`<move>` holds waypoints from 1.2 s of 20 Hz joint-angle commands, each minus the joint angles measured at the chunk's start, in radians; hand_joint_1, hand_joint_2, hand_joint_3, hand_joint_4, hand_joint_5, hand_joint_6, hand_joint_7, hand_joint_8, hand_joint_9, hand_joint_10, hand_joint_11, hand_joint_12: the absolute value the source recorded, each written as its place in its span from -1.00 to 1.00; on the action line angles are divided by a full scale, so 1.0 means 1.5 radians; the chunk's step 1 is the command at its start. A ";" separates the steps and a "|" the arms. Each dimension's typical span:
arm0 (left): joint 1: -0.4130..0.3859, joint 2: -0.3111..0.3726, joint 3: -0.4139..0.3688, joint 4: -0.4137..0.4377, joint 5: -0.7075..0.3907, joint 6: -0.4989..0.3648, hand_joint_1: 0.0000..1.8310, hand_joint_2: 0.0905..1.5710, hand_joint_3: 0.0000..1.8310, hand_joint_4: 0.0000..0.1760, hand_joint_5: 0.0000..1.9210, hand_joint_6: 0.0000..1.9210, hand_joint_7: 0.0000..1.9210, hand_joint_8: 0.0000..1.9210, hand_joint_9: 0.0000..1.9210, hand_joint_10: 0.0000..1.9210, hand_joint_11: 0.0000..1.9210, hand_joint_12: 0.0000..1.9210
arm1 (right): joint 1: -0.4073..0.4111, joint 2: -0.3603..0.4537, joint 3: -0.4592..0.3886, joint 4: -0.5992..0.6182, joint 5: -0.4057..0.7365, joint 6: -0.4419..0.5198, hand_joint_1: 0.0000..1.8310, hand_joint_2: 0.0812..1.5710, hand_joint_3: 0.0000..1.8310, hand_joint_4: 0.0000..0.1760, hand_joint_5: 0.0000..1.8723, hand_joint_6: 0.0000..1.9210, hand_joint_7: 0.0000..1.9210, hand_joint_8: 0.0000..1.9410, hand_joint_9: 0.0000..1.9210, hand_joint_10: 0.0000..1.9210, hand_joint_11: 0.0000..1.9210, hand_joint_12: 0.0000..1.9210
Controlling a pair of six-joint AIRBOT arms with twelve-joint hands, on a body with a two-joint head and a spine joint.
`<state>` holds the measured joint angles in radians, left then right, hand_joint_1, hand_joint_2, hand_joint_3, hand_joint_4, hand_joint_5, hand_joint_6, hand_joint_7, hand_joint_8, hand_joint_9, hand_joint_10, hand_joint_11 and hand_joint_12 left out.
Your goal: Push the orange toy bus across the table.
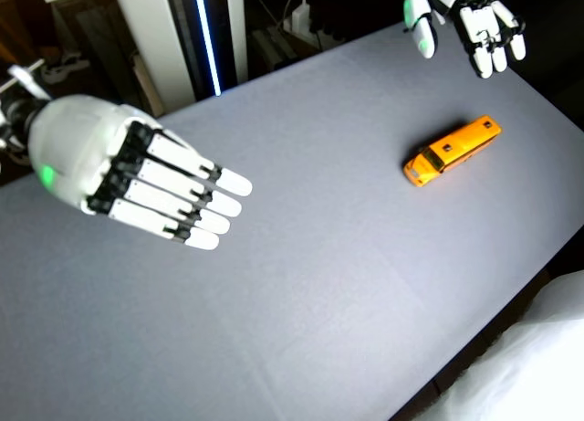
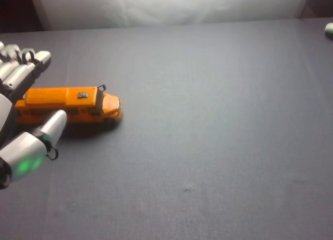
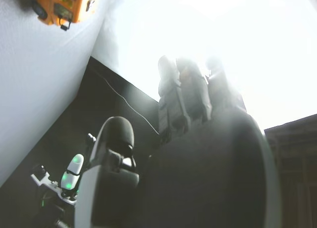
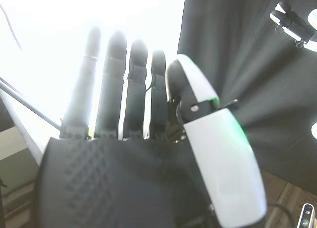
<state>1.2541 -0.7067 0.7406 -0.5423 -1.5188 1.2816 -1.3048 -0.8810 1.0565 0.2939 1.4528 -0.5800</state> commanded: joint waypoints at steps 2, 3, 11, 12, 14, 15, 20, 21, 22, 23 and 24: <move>0.003 0.002 0.003 -0.001 -0.078 0.001 -1.00 0.70 -0.98 -1.00 -0.80 -0.99 -0.90 -0.99 -0.97 -0.99 -1.00 -0.98 | 0.004 0.001 0.003 0.007 0.083 0.005 -0.55 0.80 -0.98 -1.00 -0.75 -0.99 -0.85 -0.99 -0.94 -0.99 -0.98 -0.93; 0.010 0.005 0.004 -0.017 -0.078 0.001 -1.00 0.70 -0.98 -1.00 -0.80 -0.99 -0.89 -0.99 -0.96 -0.99 -0.99 -0.98 | 0.004 0.001 0.003 0.007 0.083 0.005 -0.55 0.80 -0.98 -1.00 -0.74 -0.99 -0.84 -0.99 -0.93 -0.99 -0.98 -0.93; 0.048 0.017 0.039 -0.183 -0.013 0.030 -1.00 0.66 -1.00 -1.00 -0.91 -1.00 -0.95 -0.99 -0.97 -0.99 -0.96 -0.98 | 0.004 -0.004 0.007 0.000 0.070 0.011 -0.70 0.85 -0.99 -1.00 -0.72 -1.00 -0.82 -1.00 -0.92 -1.00 -0.97 -0.93; 0.049 0.016 0.049 -0.203 0.006 0.033 -1.00 0.67 -1.00 -1.00 -0.91 -1.00 -0.95 -0.99 -0.97 -0.99 -0.96 -0.98 | 0.004 -0.005 0.008 0.000 0.069 0.011 -0.75 0.85 -0.99 -1.00 -0.71 -1.00 -0.81 -1.00 -0.91 -1.00 -0.96 -0.93; 0.049 0.010 0.070 -0.225 0.040 0.033 -1.00 0.78 -0.99 -1.00 -0.89 -1.00 -0.91 -0.99 -0.94 -0.99 -0.93 -0.98 | 0.004 -0.007 0.010 -0.001 0.062 0.012 -0.82 0.86 -0.99 -1.00 -0.69 -1.00 -0.79 -1.00 -0.92 -1.00 -0.98 -0.93; 0.049 0.007 0.080 -0.232 0.056 0.033 -1.00 0.79 -0.99 -1.00 -0.89 -1.00 -0.92 -1.00 -0.96 -1.00 -0.95 -0.99 | 0.004 -0.010 0.012 -0.002 0.057 0.012 -0.84 0.86 -1.00 -1.00 -0.68 -0.99 -0.77 -0.99 -0.91 -1.00 -0.97 -0.93; 0.046 -0.016 0.122 -0.253 0.137 0.032 -1.00 0.60 -1.00 -0.99 -0.91 -0.99 -0.97 -1.00 -0.97 -1.00 -0.95 -0.99 | 0.017 -0.021 0.021 -0.017 0.037 0.018 -0.96 0.88 -0.99 -1.00 -0.62 -0.99 -0.73 -1.00 -0.88 -1.00 -0.93 -0.90; 0.043 -0.020 0.128 -0.255 0.147 0.032 -1.00 0.60 -1.00 -1.00 -0.91 -0.99 -0.97 -1.00 -0.98 -1.00 -0.95 -0.99 | 0.019 -0.023 0.023 -0.019 0.035 0.018 -0.98 0.89 -0.99 -1.00 -0.61 -0.99 -0.71 -0.99 -0.88 -1.00 -0.92 -0.90; 0.040 -0.023 0.132 -0.256 0.154 0.032 -1.00 0.62 -1.00 -1.00 -0.92 -1.00 -0.96 -1.00 -0.97 -1.00 -0.95 -0.99 | 0.019 -0.024 0.024 -0.020 0.033 0.018 -1.00 0.87 -1.00 -1.00 -0.59 -0.99 -0.69 -0.99 -0.88 -1.00 -0.95 -0.91; 0.035 -0.026 0.137 -0.256 0.162 0.032 -1.00 0.64 -1.00 -1.00 -0.93 -1.00 -0.95 -0.99 -0.97 -1.00 -0.96 -0.99 | 0.020 -0.024 0.024 -0.020 0.033 0.018 -1.00 0.83 -1.00 -0.76 -0.59 -0.99 -0.68 -0.98 -0.87 -1.00 -0.97 -0.91; 0.027 -0.029 0.143 -0.254 0.169 0.032 -1.00 0.65 -1.00 -1.00 -0.93 -1.00 -0.95 -0.99 -0.97 -1.00 -0.96 -0.99 | 0.020 -0.024 0.024 -0.021 0.033 0.019 -1.00 0.80 -1.00 -0.64 -0.58 -0.99 -0.66 -0.99 -0.87 -1.00 -0.98 -0.91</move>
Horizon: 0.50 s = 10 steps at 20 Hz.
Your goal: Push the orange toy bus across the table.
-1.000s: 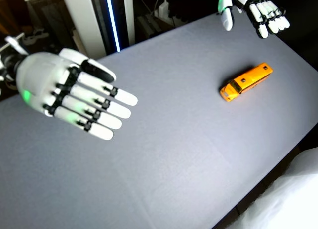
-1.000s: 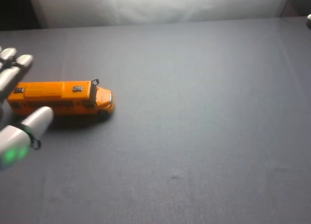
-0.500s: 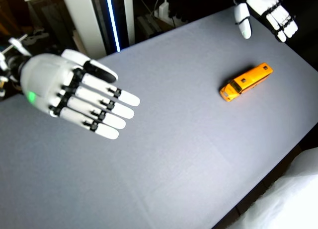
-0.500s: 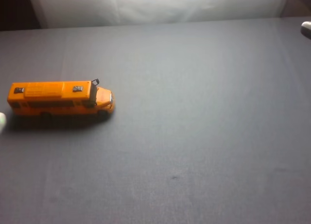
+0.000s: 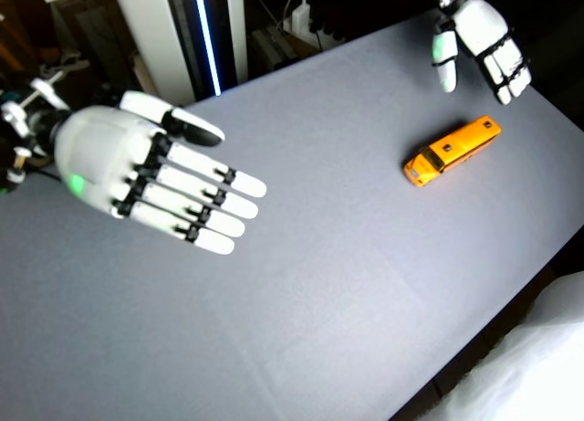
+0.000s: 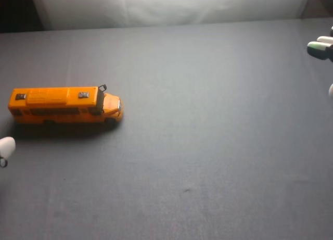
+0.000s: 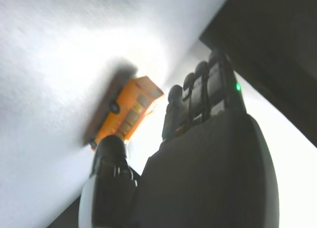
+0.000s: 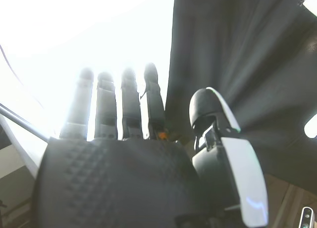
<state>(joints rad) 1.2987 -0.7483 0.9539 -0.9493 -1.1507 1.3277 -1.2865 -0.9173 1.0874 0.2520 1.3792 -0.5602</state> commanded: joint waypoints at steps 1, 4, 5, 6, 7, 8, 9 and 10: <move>-0.011 -0.004 0.006 0.020 -0.068 0.002 -1.00 0.63 -1.00 -1.00 -0.92 -1.00 -0.94 -0.99 -0.96 -0.99 -0.97 -1.00 | 0.008 0.000 0.004 0.007 0.082 0.006 -1.00 0.79 -1.00 -0.64 -0.57 -0.99 -0.66 -0.99 -0.87 -1.00 -0.98 -0.92; -0.028 -0.015 0.018 0.029 -0.054 0.002 -1.00 0.65 -1.00 -1.00 -0.92 -1.00 -0.96 -1.00 -0.97 -1.00 -0.97 -1.00 | 0.007 -0.002 0.004 0.006 0.082 0.011 -1.00 0.77 -1.00 -0.59 -0.57 -0.99 -0.65 -0.99 -0.88 -1.00 -0.99 -0.92; -0.033 -0.018 0.020 0.031 -0.052 0.003 -1.00 0.67 -0.99 -1.00 -0.92 -1.00 -0.96 -1.00 -0.98 -1.00 -0.99 -1.00 | 0.007 -0.002 0.003 0.006 0.082 0.012 -1.00 0.77 -1.00 -0.51 -0.56 -0.99 -0.64 -0.99 -0.87 -1.00 -0.98 -0.91; -0.037 -0.022 0.021 0.033 -0.050 0.004 -1.00 0.67 -0.99 -1.00 -0.92 -1.00 -0.96 -1.00 -0.98 -1.00 -0.99 -1.00 | 0.006 -0.003 0.003 0.006 0.082 0.013 -1.00 0.77 -1.00 -0.53 -0.56 -0.99 -0.64 -0.99 -0.87 -1.00 -0.98 -0.91; -0.042 -0.025 0.023 0.036 -0.048 0.005 -1.00 0.68 -0.99 -1.00 -0.93 -1.00 -0.96 -1.00 -0.97 -0.99 -0.98 -0.99 | 0.005 -0.003 0.003 0.006 0.082 0.014 -1.00 0.77 -1.00 -0.60 -0.55 -0.99 -0.63 -0.99 -0.87 -1.00 -0.98 -0.91; -0.047 -0.027 0.024 0.040 -0.044 0.007 -1.00 0.67 -0.99 -1.00 -0.94 -1.00 -0.97 -1.00 -0.97 -1.00 -0.97 -0.99 | 0.005 -0.003 0.003 0.006 0.082 0.014 -1.00 0.78 -1.00 -0.65 -0.55 -0.99 -0.63 -0.99 -0.87 -1.00 -0.98 -0.91; -0.050 -0.029 0.024 0.045 -0.043 0.008 -1.00 0.67 -0.99 -1.00 -0.94 -1.00 -0.97 -1.00 -0.97 -0.99 -0.96 -0.98 | 0.005 -0.003 0.003 0.006 0.082 0.014 -1.00 0.77 -1.00 -0.69 -0.55 -0.99 -0.62 -0.99 -0.87 -1.00 -0.98 -0.90; -0.052 -0.031 0.024 0.045 -0.043 0.008 -1.00 0.68 -0.99 -1.00 -0.94 -1.00 -0.97 -1.00 -0.97 -1.00 -0.96 -0.98 | 0.005 -0.003 0.003 0.006 0.082 0.014 -1.00 0.76 -1.00 -0.63 -0.54 -0.99 -0.61 -0.99 -0.86 -1.00 -0.97 -0.90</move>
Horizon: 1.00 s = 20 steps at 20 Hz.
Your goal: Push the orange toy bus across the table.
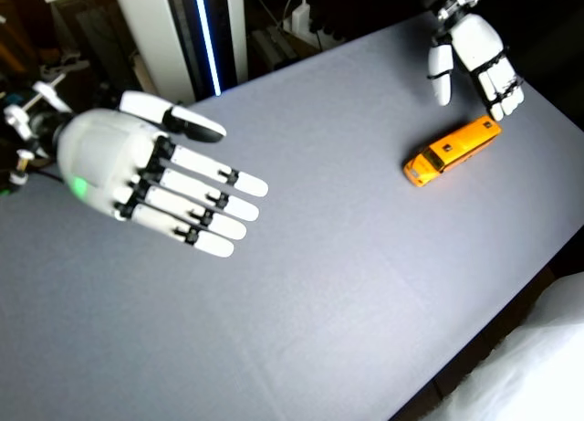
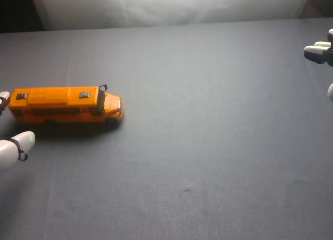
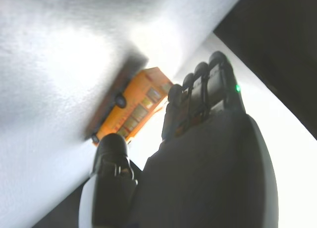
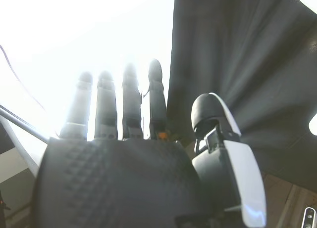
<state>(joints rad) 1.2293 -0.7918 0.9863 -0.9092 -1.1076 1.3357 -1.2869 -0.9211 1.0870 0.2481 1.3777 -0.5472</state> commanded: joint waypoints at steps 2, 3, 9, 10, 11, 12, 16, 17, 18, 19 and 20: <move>-0.009 -0.011 0.005 0.017 -0.072 0.002 -1.00 0.68 -0.99 -1.00 -0.93 -0.99 -0.94 -0.99 -0.96 -0.99 -0.97 -0.99 | 0.004 -0.003 0.003 0.008 0.083 0.007 -1.00 0.75 -1.00 -0.53 -0.54 -0.99 -0.61 -0.99 -0.86 -1.00 -0.98 -0.90; -0.011 -0.015 0.006 0.019 -0.071 0.002 -1.00 0.69 -0.99 -1.00 -0.93 -1.00 -0.94 -0.99 -0.96 -0.99 -0.97 -0.99 | 0.002 -0.004 0.003 0.008 0.083 0.009 -1.00 0.75 -1.00 -0.53 -0.54 -0.99 -0.61 -0.99 -0.85 -0.99 -0.97 -0.90; -0.032 -0.029 0.006 0.046 -0.067 0.002 -1.00 0.72 -0.99 -0.96 -0.91 -0.99 -0.93 -0.99 -0.95 -1.00 -0.95 -0.98 | 0.001 -0.005 0.004 0.009 0.083 0.009 -1.00 0.75 -1.00 -0.36 -0.53 -0.99 -0.59 -0.99 -0.85 -1.00 -0.97 -0.90; -0.034 -0.031 0.006 0.050 -0.065 0.002 -1.00 0.69 -1.00 -0.95 -0.92 -1.00 -0.93 -0.99 -0.95 -1.00 -0.95 -0.98 | 0.001 -0.005 0.003 0.009 0.083 0.009 -1.00 0.76 -1.00 -0.43 -0.53 -0.99 -0.60 -0.99 -0.85 -1.00 -0.97 -0.89; -0.037 -0.035 0.006 0.056 -0.062 0.002 -1.00 0.68 -1.00 -1.00 -0.90 -0.99 -0.91 -0.99 -0.94 -0.99 -0.93 -0.97 | 0.000 -0.005 0.003 0.009 0.083 0.009 -1.00 0.76 -1.00 -0.49 -0.53 -0.99 -0.60 -0.99 -0.84 -0.99 -0.96 -0.89; -0.038 -0.038 0.006 0.058 -0.062 0.002 -1.00 0.69 -1.00 -1.00 -0.90 -0.99 -0.91 -0.99 -0.93 -0.99 -0.92 -0.96 | 0.000 -0.005 0.003 0.009 0.083 0.009 -1.00 0.77 -1.00 -0.50 -0.53 -1.00 -0.60 -0.99 -0.84 -0.99 -0.95 -0.89; -0.051 -0.052 0.007 0.072 -0.063 0.002 -1.00 0.73 -0.99 -1.00 -0.89 -0.99 -0.90 -0.99 -0.91 -0.98 -0.91 -0.96 | 0.000 -0.005 0.003 0.009 0.083 0.009 -1.00 0.77 -1.00 -0.61 -0.53 -1.00 -0.61 -1.00 -0.83 -0.99 -0.95 -0.89; -0.057 -0.058 0.007 0.079 -0.063 0.002 -1.00 0.72 -0.99 -1.00 -0.88 -0.99 -0.89 -0.98 -0.90 -0.98 -0.91 -0.96 | 0.000 -0.005 0.003 0.009 0.083 0.009 -1.00 0.78 -1.00 -0.56 -0.53 -1.00 -0.61 -1.00 -0.84 -0.99 -0.95 -0.89; -0.061 -0.062 0.007 0.083 -0.063 0.002 -1.00 0.72 -0.99 -1.00 -0.88 -0.99 -0.89 -0.99 -0.91 -0.99 -0.91 -0.96 | -0.001 -0.005 0.003 0.009 0.083 0.009 -1.00 0.79 -0.99 -0.61 -0.53 -1.00 -0.61 -1.00 -0.84 -1.00 -0.96 -0.89; -0.067 -0.070 0.007 0.094 -0.063 0.002 -1.00 0.70 -1.00 -1.00 -0.88 -0.99 -0.89 -0.99 -0.91 -0.99 -0.92 -0.96 | -0.001 -0.005 0.003 0.009 0.083 0.009 -1.00 0.79 -0.99 -0.60 -0.52 -0.99 -0.60 -0.99 -0.83 -0.99 -0.94 -0.88; -0.074 -0.076 0.007 0.102 -0.062 0.002 -1.00 0.73 -0.99 -1.00 -0.87 -0.99 -0.88 -0.99 -0.91 -0.99 -0.92 -0.96 | -0.001 -0.005 0.003 0.009 0.083 0.009 -1.00 0.79 -1.00 -0.62 -0.53 -1.00 -0.60 -0.99 -0.84 -1.00 -0.95 -0.89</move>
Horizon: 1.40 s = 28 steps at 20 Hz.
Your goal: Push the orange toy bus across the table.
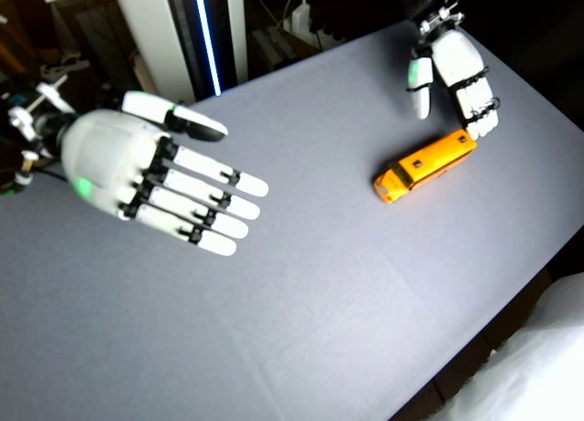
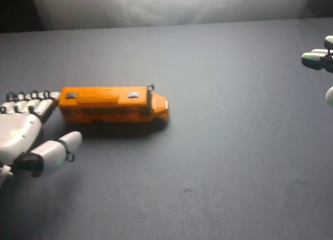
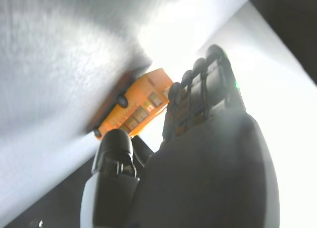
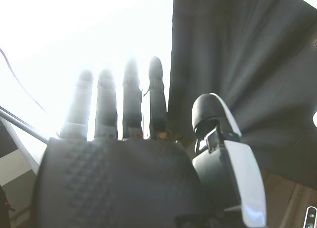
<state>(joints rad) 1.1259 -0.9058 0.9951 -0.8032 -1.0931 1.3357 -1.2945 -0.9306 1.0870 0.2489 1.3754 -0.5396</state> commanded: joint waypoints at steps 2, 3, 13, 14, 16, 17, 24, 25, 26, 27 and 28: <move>-0.018 -0.010 0.001 0.048 -0.071 0.002 -1.00 0.73 -0.99 -1.00 -0.88 -0.99 -0.88 -0.99 -0.91 -0.99 -0.92 -0.96 | 0.004 0.001 0.003 0.009 0.085 0.004 -1.00 0.79 -0.99 -0.70 -0.53 -1.00 -0.60 -1.00 -0.84 -1.00 -0.96 -0.89; -0.021 -0.013 0.001 0.052 -0.071 0.002 -1.00 0.70 -1.00 -1.00 -0.87 -0.99 -0.88 -0.99 -0.91 -0.99 -0.93 -0.96 | 0.004 0.001 0.003 0.009 0.085 0.004 -1.00 0.79 -0.99 -0.68 -0.53 -1.00 -0.60 -1.00 -0.85 -1.00 -0.97 -0.90; -0.009 0.015 -0.021 0.114 -0.181 -0.118 -1.00 0.70 -1.00 -1.00 -0.81 -0.99 -0.82 -0.99 -0.90 -1.00 -0.96 -0.97 | 0.000 0.003 0.001 0.020 0.100 0.004 -0.97 0.80 -1.00 -0.73 -0.53 -1.00 -0.61 -1.00 -0.82 -0.99 -0.95 -0.88; -0.009 0.025 -0.031 0.138 -0.209 -0.133 -1.00 0.61 -1.00 -1.00 -0.81 -1.00 -0.82 -1.00 -0.91 -1.00 -0.98 -0.98 | 0.000 0.006 0.000 0.022 0.115 0.004 -0.96 0.80 -1.00 -0.77 -0.52 -1.00 -0.61 -1.00 -0.84 -1.00 -0.99 -0.90; -0.009 0.037 -0.042 0.172 -0.243 -0.150 -1.00 0.65 -1.00 -1.00 -0.81 -1.00 -0.80 -0.99 -0.88 -0.99 -0.94 -0.97 | 0.000 0.008 -0.002 0.027 0.133 0.004 -0.94 0.80 -1.00 -0.42 -0.55 -1.00 -0.64 -1.00 -0.85 -0.99 -0.97 -0.98; -0.009 0.045 -0.047 0.201 -0.277 -0.181 -1.00 0.63 -1.00 -1.00 -0.82 -1.00 -0.80 -1.00 -0.87 -0.99 -0.93 -0.97 | 0.000 0.009 -0.004 0.033 0.154 0.004 -0.92 0.80 -1.00 -0.33 -0.56 -1.00 -0.65 -1.00 -0.86 -1.00 -0.98 -0.99; -0.006 0.074 -0.078 0.303 -0.417 -0.229 -1.00 0.86 -0.98 -1.00 -0.91 -1.00 -0.93 -1.00 -0.96 -1.00 -1.00 -1.00 | -0.002 0.025 -0.018 0.040 0.258 0.004 -0.54 0.82 -1.00 -1.00 -0.59 -0.99 -0.65 -0.99 -0.76 -0.98 -0.83 -0.92; -0.005 0.077 -0.081 0.313 -0.426 -0.230 -0.99 0.89 -0.99 -1.00 -0.85 -0.99 -0.89 -1.00 -0.94 -1.00 -1.00 -1.00 | -0.002 0.029 -0.017 0.038 0.258 -0.003 -0.42 0.85 -1.00 -1.00 -0.63 -1.00 -0.68 -1.00 -0.76 -0.99 -0.81 -0.92; -0.005 0.078 -0.082 0.317 -0.427 -0.230 -0.99 0.89 -0.99 -1.00 -0.85 -0.99 -0.89 -1.00 -0.94 -1.00 -1.00 -1.00 | -0.002 0.031 -0.017 0.038 0.258 -0.007 -0.42 0.85 -1.00 -1.00 -0.63 -1.00 -0.68 -1.00 -0.76 -0.99 -0.81 -0.92; -0.006 0.079 -0.083 0.324 -0.427 -0.230 -0.90 0.87 -1.00 -1.00 -0.83 -0.99 -0.88 -0.99 -0.94 -1.00 -1.00 -1.00 | -0.001 0.033 -0.017 0.038 0.258 -0.009 -0.41 0.83 -1.00 -1.00 -0.63 -1.00 -0.69 -1.00 -0.77 -1.00 -0.82 -0.93; -0.006 0.080 -0.083 0.327 -0.427 -0.230 -0.86 0.85 -1.00 -1.00 -0.83 -1.00 -0.88 -1.00 -0.95 -1.00 -1.00 -1.00 | -0.001 0.035 -0.020 0.036 0.258 -0.009 -0.41 0.81 -1.00 -1.00 -0.63 -1.00 -0.69 -1.00 -0.77 -1.00 -0.82 -0.93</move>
<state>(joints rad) 1.1259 -0.7929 0.8715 -0.3397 -1.6123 0.9928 -1.3014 -0.8825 1.0584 0.2985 1.6344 -0.5549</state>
